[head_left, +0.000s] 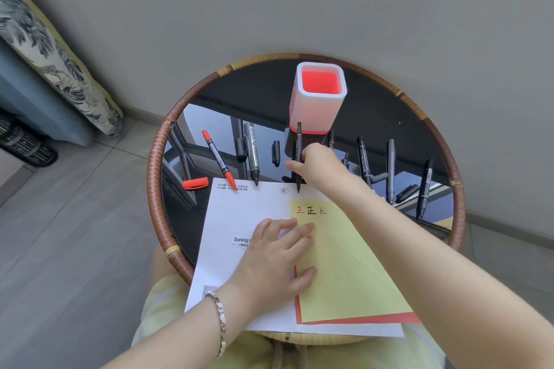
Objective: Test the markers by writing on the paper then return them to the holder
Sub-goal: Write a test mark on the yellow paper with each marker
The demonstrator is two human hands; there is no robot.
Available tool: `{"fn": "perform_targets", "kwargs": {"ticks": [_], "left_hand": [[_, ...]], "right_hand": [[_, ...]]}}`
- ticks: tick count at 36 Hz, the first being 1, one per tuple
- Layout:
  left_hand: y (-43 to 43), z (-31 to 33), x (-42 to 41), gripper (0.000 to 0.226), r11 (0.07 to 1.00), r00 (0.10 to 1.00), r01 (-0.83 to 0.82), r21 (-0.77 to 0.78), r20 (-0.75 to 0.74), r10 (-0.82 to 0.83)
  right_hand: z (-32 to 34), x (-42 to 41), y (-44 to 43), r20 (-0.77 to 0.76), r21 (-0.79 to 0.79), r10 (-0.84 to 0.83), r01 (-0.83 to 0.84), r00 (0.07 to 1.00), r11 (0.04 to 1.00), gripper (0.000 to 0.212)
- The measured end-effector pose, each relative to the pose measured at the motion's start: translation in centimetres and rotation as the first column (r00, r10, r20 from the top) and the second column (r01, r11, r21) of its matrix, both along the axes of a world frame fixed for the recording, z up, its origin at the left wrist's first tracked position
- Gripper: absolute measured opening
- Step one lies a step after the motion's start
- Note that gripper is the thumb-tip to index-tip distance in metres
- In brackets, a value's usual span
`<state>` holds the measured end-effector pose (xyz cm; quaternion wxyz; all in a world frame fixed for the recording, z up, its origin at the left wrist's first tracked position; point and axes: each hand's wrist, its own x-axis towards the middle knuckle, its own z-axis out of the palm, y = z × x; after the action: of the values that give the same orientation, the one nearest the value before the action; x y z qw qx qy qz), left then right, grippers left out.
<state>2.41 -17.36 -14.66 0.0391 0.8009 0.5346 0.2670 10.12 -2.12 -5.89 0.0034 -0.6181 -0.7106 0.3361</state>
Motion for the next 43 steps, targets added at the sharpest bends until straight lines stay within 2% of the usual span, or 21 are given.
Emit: {"fn": "perform_targets", "kwargs": {"ticks": [5,10,13,16,20,24,28,32,34,37,39,43], "left_hand": [[0.1,0.1,0.0,0.034,1.0,1.0,0.001,0.007,-0.017,-0.001],[0.0,0.0,0.0,0.034,1.0,1.0,0.002,0.015,-0.016,-0.002],[0.0,0.1,0.0,0.033,1.0,1.0,0.002,0.006,-0.019,-0.002],[0.0,0.1,0.0,0.034,1.0,1.0,0.0,-0.013,-0.024,0.0],[-0.1,0.1,0.0,0.034,1.0,1.0,0.002,-0.023,-0.018,-0.002],[0.0,0.1,0.0,0.033,1.0,1.0,0.003,-0.022,-0.011,-0.003],[0.0,0.0,0.0,0.033,1.0,1.0,0.005,-0.02,-0.008,-0.005],[0.0,0.2,0.0,0.033,1.0,1.0,0.008,-0.026,-0.008,-0.008],[0.0,0.2,0.0,0.033,1.0,1.0,0.006,-0.029,-0.015,-0.007],[0.1,0.1,0.0,0.034,0.999,1.0,0.0,-0.038,-0.025,-0.001],[0.1,0.1,0.1,0.037,0.999,1.0,-0.001,-0.042,-0.031,0.0],[0.0,0.2,0.6,0.038,1.0,0.999,-0.012,-0.021,-0.043,0.011]], "right_hand": [[0.1,0.1,-0.4,0.028,0.01,0.02,-0.02,0.999,1.0,0.05],[0.0,0.5,-0.3,-0.069,0.173,-0.038,0.049,0.997,0.984,0.054],[-0.2,1.5,0.4,-0.128,0.259,-0.099,0.13,0.987,0.957,0.037],[-0.3,3.0,1.4,-0.055,0.281,-0.161,0.17,0.985,0.944,0.023],[-0.5,4.4,2.5,0.042,0.266,-0.216,0.197,0.976,0.943,0.022],[-0.5,4.0,2.7,0.101,0.21,-0.19,0.166,0.977,0.964,0.039],[-1.0,3.2,2.7,0.131,0.195,-0.195,0.168,0.972,0.966,0.037],[-0.3,3.4,2.6,0.001,0.112,-0.275,0.273,0.961,0.955,0.041],[0.3,4.2,2.3,-0.111,0.026,-0.333,0.338,0.936,0.941,0.034],[1.3,6.0,0.8,-0.321,-0.089,-0.404,0.397,0.857,0.914,0.019],[1.4,7.4,-0.6,-0.424,-0.102,-0.417,0.415,0.804,0.904,0.021],[1.1,9.5,-3.1,-0.611,-0.103,-0.443,0.488,0.656,0.867,0.011]]}}
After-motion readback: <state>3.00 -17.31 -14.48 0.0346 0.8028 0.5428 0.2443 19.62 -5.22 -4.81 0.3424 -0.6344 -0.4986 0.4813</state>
